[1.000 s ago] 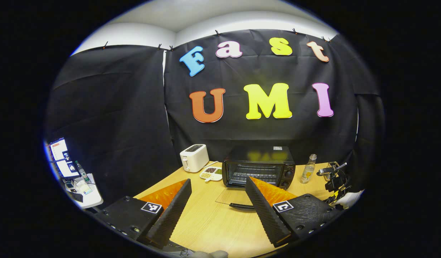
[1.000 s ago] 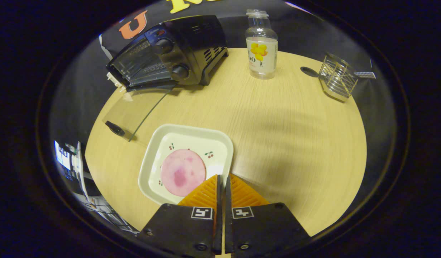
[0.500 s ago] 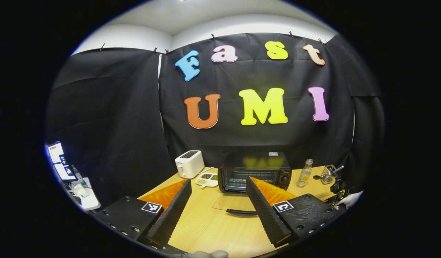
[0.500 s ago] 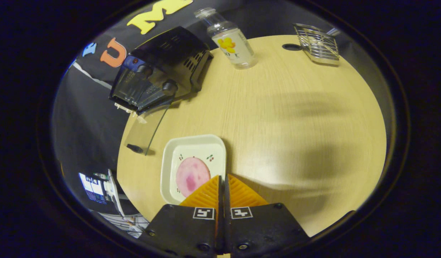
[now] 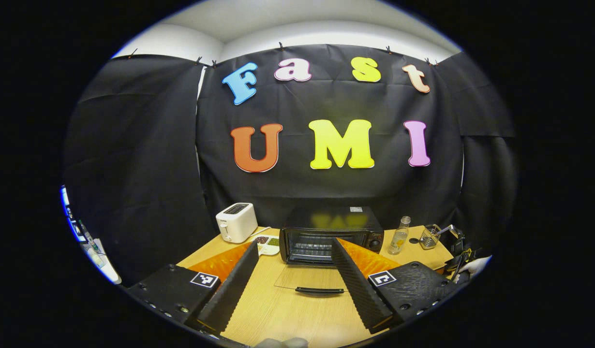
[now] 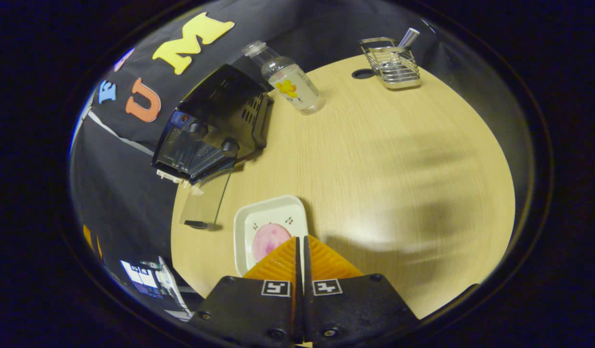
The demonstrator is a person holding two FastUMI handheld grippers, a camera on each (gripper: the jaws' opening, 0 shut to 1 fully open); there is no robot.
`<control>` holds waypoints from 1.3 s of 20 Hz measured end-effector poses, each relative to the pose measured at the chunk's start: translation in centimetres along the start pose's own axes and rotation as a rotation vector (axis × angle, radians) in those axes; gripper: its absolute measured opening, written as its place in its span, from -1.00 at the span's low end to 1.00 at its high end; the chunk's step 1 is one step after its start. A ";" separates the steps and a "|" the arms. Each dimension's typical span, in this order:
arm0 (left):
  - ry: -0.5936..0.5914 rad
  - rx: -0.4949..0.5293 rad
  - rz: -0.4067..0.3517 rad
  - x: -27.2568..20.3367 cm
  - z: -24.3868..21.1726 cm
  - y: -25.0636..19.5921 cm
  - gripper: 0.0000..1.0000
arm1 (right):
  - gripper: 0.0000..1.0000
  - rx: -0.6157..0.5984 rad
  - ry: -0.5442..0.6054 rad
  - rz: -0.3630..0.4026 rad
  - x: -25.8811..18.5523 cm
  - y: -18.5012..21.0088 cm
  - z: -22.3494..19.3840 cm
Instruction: Open the electric oven with the left hand, put the food in, and close the electric oven.
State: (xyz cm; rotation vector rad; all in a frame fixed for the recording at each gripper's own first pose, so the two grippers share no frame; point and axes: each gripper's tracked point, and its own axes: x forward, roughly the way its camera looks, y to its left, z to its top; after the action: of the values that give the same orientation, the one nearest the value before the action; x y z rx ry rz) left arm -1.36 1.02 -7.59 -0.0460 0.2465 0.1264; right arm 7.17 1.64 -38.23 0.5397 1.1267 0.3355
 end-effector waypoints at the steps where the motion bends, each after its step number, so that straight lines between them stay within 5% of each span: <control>1: 0.002 -0.002 -0.007 0.0 -0.1 0.2 0.94 | -0.81 -0.017 0.016 -0.014 0.0 -0.3 -0.2; 5: 0.010 -0.014 -0.011 0.0 -0.7 1.0 0.94 | -0.50 -0.057 0.053 -0.108 1.5 -1.8 0.0; 12: 0.028 -0.035 0.002 -0.1 -2.2 2.2 0.94 | -0.50 -0.083 0.157 -0.202 2.3 -2.0 -0.9; 19: 0.040 -0.088 0.006 0.2 -4.0 3.1 0.95 | -0.99 -0.218 0.202 -0.349 2.4 -2.3 -1.1; 22: 0.055 -0.103 0.012 0.4 -4.8 3.6 0.95 | -0.92 -0.169 0.191 -0.309 2.3 -2.3 -1.3; 26: 0.057 -0.094 0.014 0.2 -4.5 3.9 0.92 | -0.98 -0.005 0.196 -0.159 2.3 -1.8 -1.9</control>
State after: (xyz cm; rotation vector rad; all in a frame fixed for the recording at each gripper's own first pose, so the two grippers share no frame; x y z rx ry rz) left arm -2.74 4.64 -12.12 -0.1417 0.2982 0.1507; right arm 6.34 1.77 -41.63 0.4157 1.3487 0.2572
